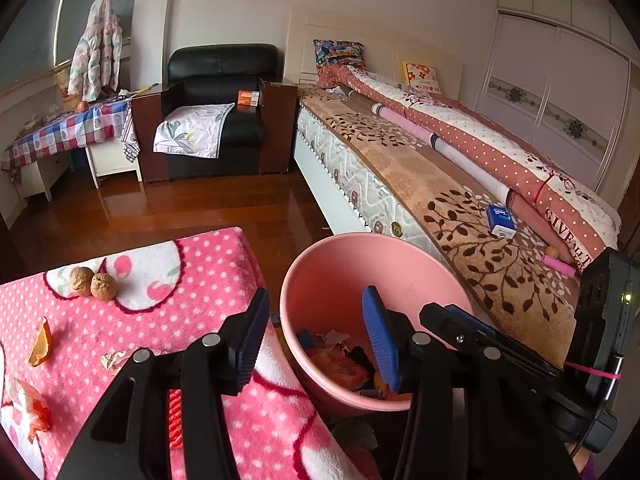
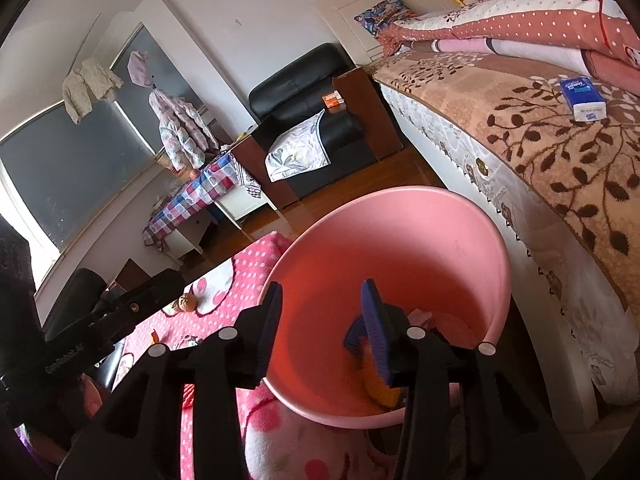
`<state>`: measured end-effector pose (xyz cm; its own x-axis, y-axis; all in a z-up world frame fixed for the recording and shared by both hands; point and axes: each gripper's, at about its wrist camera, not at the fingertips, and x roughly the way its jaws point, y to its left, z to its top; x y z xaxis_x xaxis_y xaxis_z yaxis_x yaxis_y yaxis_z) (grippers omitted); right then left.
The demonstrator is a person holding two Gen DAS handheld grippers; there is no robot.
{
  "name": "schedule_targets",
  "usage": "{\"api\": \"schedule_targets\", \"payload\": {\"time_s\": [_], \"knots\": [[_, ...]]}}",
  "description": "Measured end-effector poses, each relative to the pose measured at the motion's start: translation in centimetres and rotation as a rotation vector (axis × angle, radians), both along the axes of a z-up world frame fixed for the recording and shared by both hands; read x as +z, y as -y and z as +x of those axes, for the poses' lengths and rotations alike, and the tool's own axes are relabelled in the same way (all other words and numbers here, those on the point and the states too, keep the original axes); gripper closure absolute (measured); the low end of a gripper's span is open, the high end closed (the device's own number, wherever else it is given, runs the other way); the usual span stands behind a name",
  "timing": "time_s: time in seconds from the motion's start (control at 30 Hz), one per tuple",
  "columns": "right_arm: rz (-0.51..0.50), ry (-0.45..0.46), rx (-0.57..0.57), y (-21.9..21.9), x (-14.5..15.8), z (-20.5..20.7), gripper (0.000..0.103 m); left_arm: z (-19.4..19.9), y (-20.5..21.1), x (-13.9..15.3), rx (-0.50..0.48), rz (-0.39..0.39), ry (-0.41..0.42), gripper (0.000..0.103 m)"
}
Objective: Collect trash
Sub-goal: 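Move both open tools back over the remaining trash on the table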
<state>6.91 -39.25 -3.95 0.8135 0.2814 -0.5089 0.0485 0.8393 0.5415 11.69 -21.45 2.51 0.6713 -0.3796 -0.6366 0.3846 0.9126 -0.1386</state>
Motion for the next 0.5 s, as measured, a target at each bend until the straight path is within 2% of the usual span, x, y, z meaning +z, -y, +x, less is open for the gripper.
{"api": "schedule_targets", "payload": {"time_s": [0.5], "knots": [[-0.035, 0.034, 0.049, -1.8, 1.3, -1.5, 0.061, -2.7, -4.5, 1.0, 0.063, -0.015, 0.004, 0.051]]}}
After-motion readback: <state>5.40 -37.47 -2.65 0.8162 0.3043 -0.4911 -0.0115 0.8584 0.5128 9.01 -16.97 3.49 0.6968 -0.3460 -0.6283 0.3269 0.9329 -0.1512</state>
